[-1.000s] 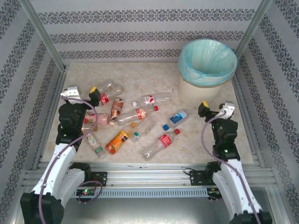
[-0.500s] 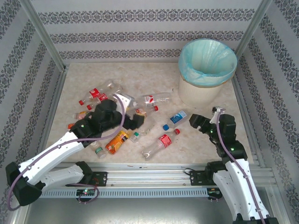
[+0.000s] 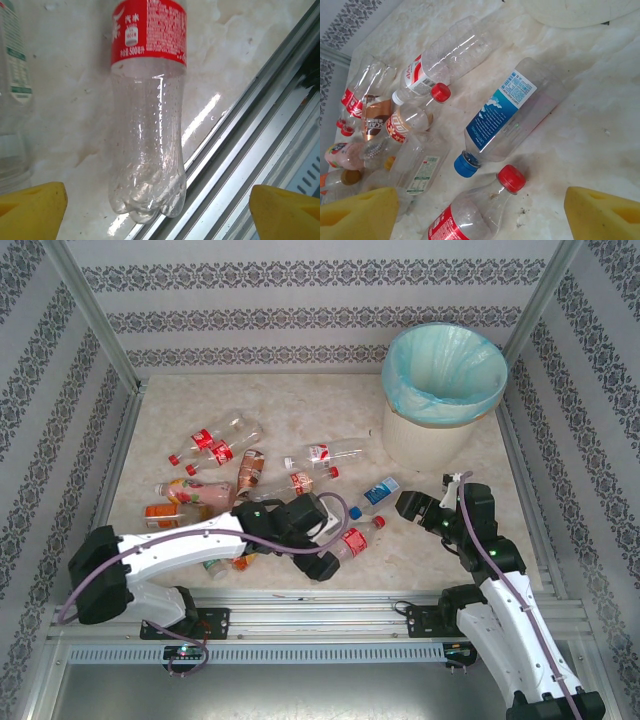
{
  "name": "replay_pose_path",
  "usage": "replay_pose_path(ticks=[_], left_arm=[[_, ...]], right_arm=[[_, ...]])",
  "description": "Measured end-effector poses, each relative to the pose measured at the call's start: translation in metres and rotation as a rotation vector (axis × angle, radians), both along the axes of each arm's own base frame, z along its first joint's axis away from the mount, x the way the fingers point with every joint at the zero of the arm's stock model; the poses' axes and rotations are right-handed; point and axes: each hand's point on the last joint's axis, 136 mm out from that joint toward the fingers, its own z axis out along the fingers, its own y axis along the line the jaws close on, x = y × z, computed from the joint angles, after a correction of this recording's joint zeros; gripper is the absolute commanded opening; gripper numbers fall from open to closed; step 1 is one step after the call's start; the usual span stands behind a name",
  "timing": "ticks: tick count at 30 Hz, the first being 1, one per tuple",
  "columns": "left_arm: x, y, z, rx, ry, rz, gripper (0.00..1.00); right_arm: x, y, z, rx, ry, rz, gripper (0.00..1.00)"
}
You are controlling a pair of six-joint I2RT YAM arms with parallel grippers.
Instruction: Put the plastic bottles in the bin
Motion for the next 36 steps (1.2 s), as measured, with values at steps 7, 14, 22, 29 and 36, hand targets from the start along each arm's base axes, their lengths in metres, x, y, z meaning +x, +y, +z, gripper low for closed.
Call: replay_pose_path(ticks=[7,14,22,29,36], left_arm=[[0.006,-0.018,-0.028,0.105,0.073,-0.006,0.93],[0.005,-0.021,-0.052,0.204,0.113,-0.034,0.84],[0.005,-0.009,-0.086,0.340,0.143,-0.064,0.61],[0.005,-0.005,-0.076,0.345,0.117,-0.098,0.53],[0.005,-0.005,-0.007,0.193,-0.017,-0.177,0.39]], right_arm=[[-0.001,-0.001,0.000,0.016,-0.010,-0.021,0.90],[0.002,-0.006,-0.015,0.028,-0.006,-0.075,0.90],[0.008,-0.012,-0.023,0.017,-0.001,-0.118,0.91],[0.011,-0.013,-0.023,0.021,-0.008,-0.134,0.90],[0.012,-0.008,0.000,0.046,-0.057,-0.104,0.88]])
